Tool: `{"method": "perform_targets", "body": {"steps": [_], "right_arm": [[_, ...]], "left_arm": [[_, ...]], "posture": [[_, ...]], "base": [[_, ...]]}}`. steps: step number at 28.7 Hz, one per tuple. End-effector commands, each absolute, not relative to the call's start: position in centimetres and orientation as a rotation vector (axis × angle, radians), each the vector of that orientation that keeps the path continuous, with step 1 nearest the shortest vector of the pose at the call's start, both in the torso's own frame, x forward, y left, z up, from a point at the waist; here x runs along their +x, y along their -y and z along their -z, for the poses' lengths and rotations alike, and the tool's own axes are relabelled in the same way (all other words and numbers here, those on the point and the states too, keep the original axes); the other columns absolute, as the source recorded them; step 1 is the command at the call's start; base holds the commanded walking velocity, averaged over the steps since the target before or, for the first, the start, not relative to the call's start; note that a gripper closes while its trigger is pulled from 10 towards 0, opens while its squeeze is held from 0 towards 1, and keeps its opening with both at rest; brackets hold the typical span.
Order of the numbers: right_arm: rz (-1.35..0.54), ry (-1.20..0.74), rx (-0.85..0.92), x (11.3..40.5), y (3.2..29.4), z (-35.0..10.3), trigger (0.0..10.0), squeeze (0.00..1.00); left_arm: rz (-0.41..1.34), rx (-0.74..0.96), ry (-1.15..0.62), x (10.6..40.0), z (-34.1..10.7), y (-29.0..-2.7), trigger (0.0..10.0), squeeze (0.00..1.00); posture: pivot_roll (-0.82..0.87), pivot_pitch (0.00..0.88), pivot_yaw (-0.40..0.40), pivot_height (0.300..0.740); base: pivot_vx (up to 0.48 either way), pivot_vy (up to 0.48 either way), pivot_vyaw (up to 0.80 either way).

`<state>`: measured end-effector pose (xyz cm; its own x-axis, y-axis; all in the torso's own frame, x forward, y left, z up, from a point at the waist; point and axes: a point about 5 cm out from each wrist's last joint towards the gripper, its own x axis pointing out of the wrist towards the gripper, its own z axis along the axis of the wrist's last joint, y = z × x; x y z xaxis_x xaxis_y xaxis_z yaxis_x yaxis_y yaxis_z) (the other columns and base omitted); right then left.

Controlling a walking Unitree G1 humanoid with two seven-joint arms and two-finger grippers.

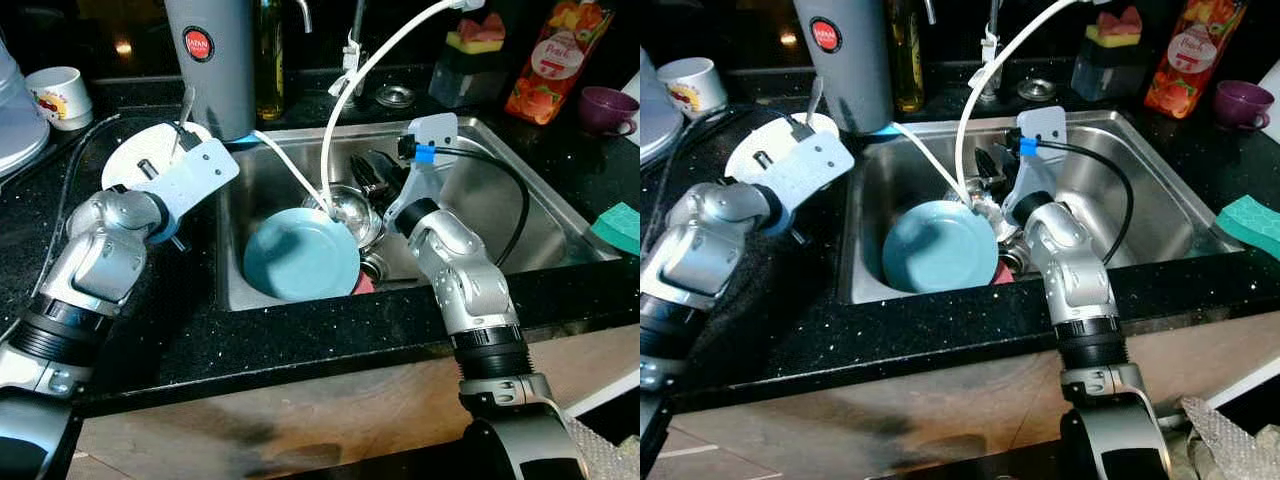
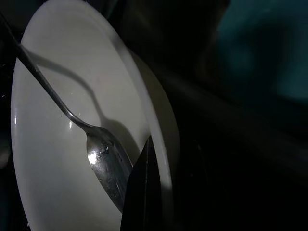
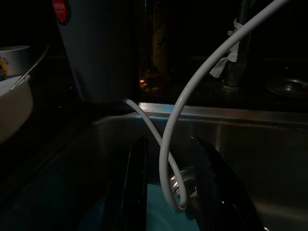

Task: Kitchen organization

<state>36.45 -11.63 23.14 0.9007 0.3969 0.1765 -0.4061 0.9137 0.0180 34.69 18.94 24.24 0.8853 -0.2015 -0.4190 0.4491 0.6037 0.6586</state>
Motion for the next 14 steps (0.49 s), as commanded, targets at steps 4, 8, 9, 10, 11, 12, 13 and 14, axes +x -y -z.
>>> {"method": "perform_targets", "body": {"steps": [4, 8, 9, 10, 11, 12, 13, 14], "right_arm": [[-0.422, 0.158, 0.059, 36.53, 11.48, -23.07, 10.0, 0.0], [-0.423, 0.156, 0.06, 36.51, 11.45, -22.99, 10.0, 0.0], [-0.423, 0.155, 0.061, 36.52, 11.44, -22.97, 10.0, 0.0], [-0.423, 0.155, 0.061, 36.52, 11.44, -22.97, 10.0, 0.0], [-0.424, 0.156, 0.061, 36.52, 11.43, -22.97, 10.0, 0.0], [-0.424, 0.156, 0.061, 36.51, 11.43, -22.98, 10.0, 0.0], [-0.424, 0.156, 0.061, 36.51, 11.43, -22.98, 10.0, 0.0], [-0.424, 0.156, 0.06, 36.51, 11.42, -22.97, 10.0, 0.0]], "left_arm": [[0.469, 0.824, -0.393, 34.04, -22.57, -18.22, 0.0, 0.0], [0.447, 0.876, -0.421, 33.75, -22.76, -18.84, 10.0, 0.02], [0.448, 0.888, -0.431, 33.71, -22.73, -19.0, 10.0, 0.02], [0.448, 0.888, -0.431, 33.71, -22.73, -19.0, 10.0, 0.02], [0.444, 0.892, -0.437, 33.64, -22.76, -19.11, 10.0, 0.29], [0.442, 0.891, -0.439, 33.59, -22.8, -19.15, 10.0, 1.0], [0.442, 0.891, -0.439, 33.59, -22.8, -19.15, 10.0, 1.0], [0.439, 0.887, -0.441, 33.54, -22.87, -19.17, 10.0, 1.0]], "posture": [[0.04, 0.071, -0.037, 0.74], [0.03, 0.065, -0.038, 0.74], [0.03, 0.065, -0.037, 0.74], [0.03, 0.065, -0.037, 0.74], [0.03, 0.065, -0.037, 0.74], [0.03, 0.065, -0.037, 0.74], [0.03, 0.065, -0.037, 0.74], [0.03, 0.06, -0.038, 0.74]], "base": [[0.0, 0.0, 0.0], [0.0, 0.0, 0.0], [0.0, 0.0, 0.0], [0.0, 0.0, 0.0], [0.0, 0.0, 0.0], [0.0, 0.0, 0.0], [0.0, 0.0, 0.0], [0.0, 0.0, 0.0]]}}
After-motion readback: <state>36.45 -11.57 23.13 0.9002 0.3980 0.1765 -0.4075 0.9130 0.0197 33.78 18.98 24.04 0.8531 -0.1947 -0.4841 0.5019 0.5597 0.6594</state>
